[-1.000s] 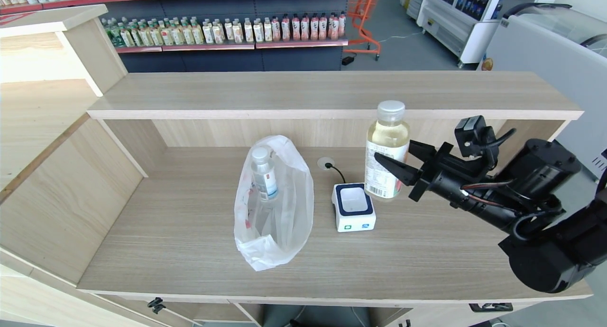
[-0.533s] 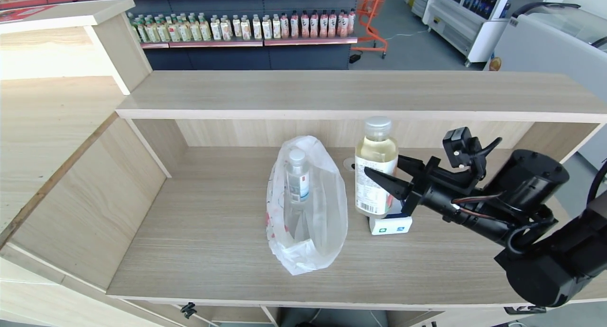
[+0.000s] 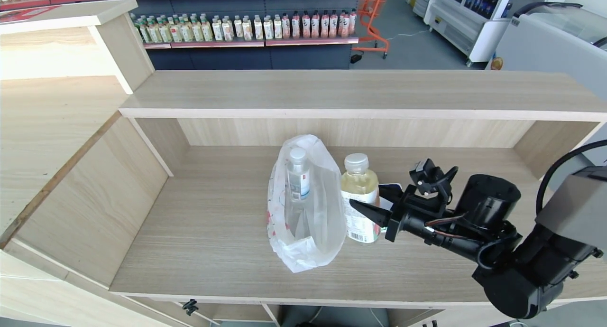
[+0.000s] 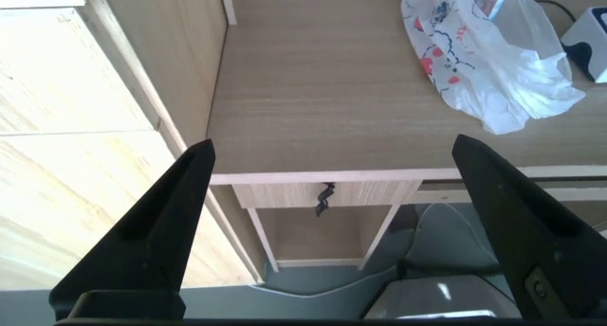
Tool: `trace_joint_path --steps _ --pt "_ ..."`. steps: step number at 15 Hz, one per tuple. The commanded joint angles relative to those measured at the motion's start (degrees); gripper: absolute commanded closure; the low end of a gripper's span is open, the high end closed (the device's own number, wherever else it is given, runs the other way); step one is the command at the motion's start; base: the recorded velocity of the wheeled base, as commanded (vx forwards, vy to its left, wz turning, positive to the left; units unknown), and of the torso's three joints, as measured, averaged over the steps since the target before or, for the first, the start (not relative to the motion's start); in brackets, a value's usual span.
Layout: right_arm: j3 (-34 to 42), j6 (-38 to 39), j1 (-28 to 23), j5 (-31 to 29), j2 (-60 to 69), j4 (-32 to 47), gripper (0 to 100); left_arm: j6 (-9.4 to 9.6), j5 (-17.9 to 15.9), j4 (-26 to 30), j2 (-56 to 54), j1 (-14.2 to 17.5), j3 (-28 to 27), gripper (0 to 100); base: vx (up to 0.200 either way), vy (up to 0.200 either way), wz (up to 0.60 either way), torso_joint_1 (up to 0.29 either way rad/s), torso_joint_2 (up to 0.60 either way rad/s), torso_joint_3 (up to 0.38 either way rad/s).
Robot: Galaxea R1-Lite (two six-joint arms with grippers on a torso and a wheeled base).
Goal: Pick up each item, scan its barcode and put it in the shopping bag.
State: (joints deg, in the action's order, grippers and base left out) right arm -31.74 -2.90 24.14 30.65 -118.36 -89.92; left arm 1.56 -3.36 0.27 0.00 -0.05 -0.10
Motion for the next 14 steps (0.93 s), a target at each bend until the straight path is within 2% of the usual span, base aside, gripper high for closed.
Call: trace_joint_path --steps 1,2,6,8,11,14 --pt "-1.7 -0.8 1.0 0.2 -4.8 -0.1 100 0.02 0.0 0.0 0.1 0.0 0.0 0 0.0 0.0 0.0 0.0 0.0 0.0" --pt "-2.5 -1.1 1.2 0.2 -6.5 -0.1 100 0.02 0.0 0.0 0.0 0.0 0.0 0 0.0 0.0 0.0 0.0 0.0 0.0" --pt "-15.7 -2.7 4.3 0.7 -16.6 -0.1 100 0.02 0.0 0.0 0.1 0.0 0.0 0 0.0 0.0 0.0 0.0 0.0 0.0" --pt "-20.8 -1.9 4.2 9.4 -19.2 -0.1 100 0.02 0.0 0.0 0.1 0.0 0.1 0 0.0 0.0 0.0 0.0 0.0 0.0" --pt "-24.1 -2.0 4.0 9.4 -22.8 -0.1 100 0.02 0.0 0.0 0.0 0.0 0.0 0 0.0 0.0 0.0 0.0 0.0 0.0" --pt "-31.9 -2.1 5.3 9.5 -27.5 -0.1 100 0.02 0.0 0.0 0.1 0.0 0.0 0 0.0 0.0 0.0 0.0 0.0 0.0"
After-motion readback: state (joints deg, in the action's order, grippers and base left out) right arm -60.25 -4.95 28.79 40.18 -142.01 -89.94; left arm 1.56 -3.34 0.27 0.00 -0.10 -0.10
